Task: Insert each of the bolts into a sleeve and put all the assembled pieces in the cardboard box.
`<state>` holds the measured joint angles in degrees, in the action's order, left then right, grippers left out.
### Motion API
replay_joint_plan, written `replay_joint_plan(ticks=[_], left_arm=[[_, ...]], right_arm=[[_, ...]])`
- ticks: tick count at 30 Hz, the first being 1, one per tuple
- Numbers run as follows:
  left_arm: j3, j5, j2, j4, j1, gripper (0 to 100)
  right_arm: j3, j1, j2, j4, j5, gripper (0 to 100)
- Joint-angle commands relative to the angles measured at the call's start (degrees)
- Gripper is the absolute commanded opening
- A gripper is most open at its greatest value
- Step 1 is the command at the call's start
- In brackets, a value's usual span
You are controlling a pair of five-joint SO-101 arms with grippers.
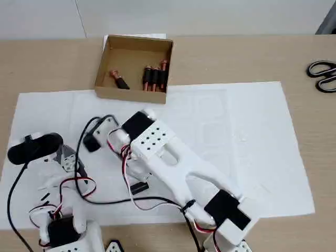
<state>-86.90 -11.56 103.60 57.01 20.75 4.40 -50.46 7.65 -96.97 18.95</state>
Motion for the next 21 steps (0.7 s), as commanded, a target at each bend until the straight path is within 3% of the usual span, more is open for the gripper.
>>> replay_joint_plan(ticks=[1,6,9,13,21], left_arm=[[2.6,0.4,0.4,0.3,-0.4,1],[2.5,0.9,0.4,0.3,0.0,1],[2.5,7.6,0.4,1.3,3.0,1],[2.6,15.9,0.4,1.6,14.7,1],[2.5,16.2,0.4,0.3,35.2,1]], right_arm=[[0.1,-2.7,-2.8,0.4,6.0,3.0],[0.1,-5.4,-2.9,0.4,9.8,4.5],[0.2,-5.0,-2.9,0.4,10.3,10.1],[0.2,-4.4,-2.9,0.4,10.3,12.9],[0.0,-4.5,-2.8,3.3,10.0,12.9]])
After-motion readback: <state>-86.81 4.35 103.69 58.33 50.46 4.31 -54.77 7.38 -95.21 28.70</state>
